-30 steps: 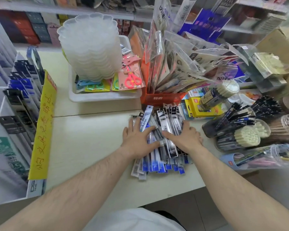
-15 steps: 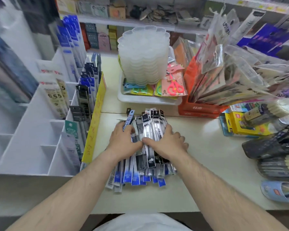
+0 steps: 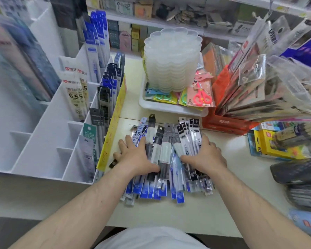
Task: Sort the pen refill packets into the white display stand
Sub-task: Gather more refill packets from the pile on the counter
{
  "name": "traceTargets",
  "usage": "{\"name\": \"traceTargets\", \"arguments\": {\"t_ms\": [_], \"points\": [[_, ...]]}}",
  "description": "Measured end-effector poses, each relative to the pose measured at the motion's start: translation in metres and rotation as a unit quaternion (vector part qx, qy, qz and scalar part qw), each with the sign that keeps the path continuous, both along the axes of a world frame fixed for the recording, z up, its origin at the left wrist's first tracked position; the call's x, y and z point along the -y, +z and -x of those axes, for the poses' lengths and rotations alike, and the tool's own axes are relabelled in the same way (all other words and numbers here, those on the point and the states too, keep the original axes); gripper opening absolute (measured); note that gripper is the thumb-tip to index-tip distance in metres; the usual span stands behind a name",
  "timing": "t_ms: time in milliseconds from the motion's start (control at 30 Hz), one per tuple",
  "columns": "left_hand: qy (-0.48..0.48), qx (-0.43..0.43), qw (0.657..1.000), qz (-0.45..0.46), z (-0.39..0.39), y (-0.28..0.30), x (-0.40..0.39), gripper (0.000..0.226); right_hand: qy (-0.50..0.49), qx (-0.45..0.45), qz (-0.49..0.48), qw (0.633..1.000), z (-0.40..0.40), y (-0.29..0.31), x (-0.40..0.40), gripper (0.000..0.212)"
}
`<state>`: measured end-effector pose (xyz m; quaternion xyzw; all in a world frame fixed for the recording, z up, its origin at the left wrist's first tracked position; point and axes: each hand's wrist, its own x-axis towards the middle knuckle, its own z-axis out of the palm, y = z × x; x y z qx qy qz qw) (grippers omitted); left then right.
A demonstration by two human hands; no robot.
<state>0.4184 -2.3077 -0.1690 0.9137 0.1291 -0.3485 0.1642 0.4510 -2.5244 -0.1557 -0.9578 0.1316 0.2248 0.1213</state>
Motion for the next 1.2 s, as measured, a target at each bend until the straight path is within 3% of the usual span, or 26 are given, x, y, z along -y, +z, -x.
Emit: {"name": "traceTargets", "arguments": {"t_ms": [167, 300, 400, 467, 533, 600, 733, 967, 1100, 1200], "points": [[0.033, -0.02, 0.999, -0.016, -0.007, -0.001, 0.012, 0.141, -0.002, 0.011, 0.004, 1.0, -0.01, 0.001, 0.027, 0.108], [-0.009, 0.025, 0.997, -0.078, -0.005, -0.003, 0.012, 0.131, 0.022, 0.002, 0.055, 0.998, -0.017, 0.007, 0.032, 0.103], [-0.002, 0.054, 0.997, -0.048, -0.004, -0.001, 0.007, 0.116, 0.111, 0.105, 0.144, 0.978, -0.003, 0.02, 0.005, 0.093], [0.012, 0.057, 0.998, -0.008, -0.004, -0.001, 0.007, 0.112, 0.211, 0.17, 0.083, 0.959, 0.016, 0.02, -0.024, 0.081], [0.023, 0.065, 0.997, 0.031, -0.005, -0.001, 0.005, 0.111, 0.309, 0.14, 0.006, 0.941, 0.032, 0.012, -0.049, 0.083], [0.049, 0.072, 0.993, 0.074, -0.004, 0.0, 0.0, 0.108, 0.354, 0.078, -0.006, 0.932, 0.038, -0.003, -0.057, 0.089], [0.104, 0.105, 0.977, 0.152, -0.001, 0.005, -0.013, 0.103, 0.368, 0.061, 0.037, 0.927, 0.03, -0.017, -0.034, 0.092], [0.144, 0.147, 0.955, 0.214, 0.002, 0.021, -0.02, 0.096, 0.357, 0.056, 0.093, 0.928, 0.014, -0.003, 0.003, 0.072], [0.16, 0.185, 0.938, 0.244, 0.004, 0.027, -0.023, 0.1, 0.318, 0.208, -0.015, 0.925, 0.026, -0.015, -0.023, 0.039], [0.177, 0.216, 0.919, 0.279, 0.008, 0.029, -0.025, 0.101, 0.334, 0.225, -0.107, 0.909, 0.035, -0.028, -0.051, 0.039]]}}
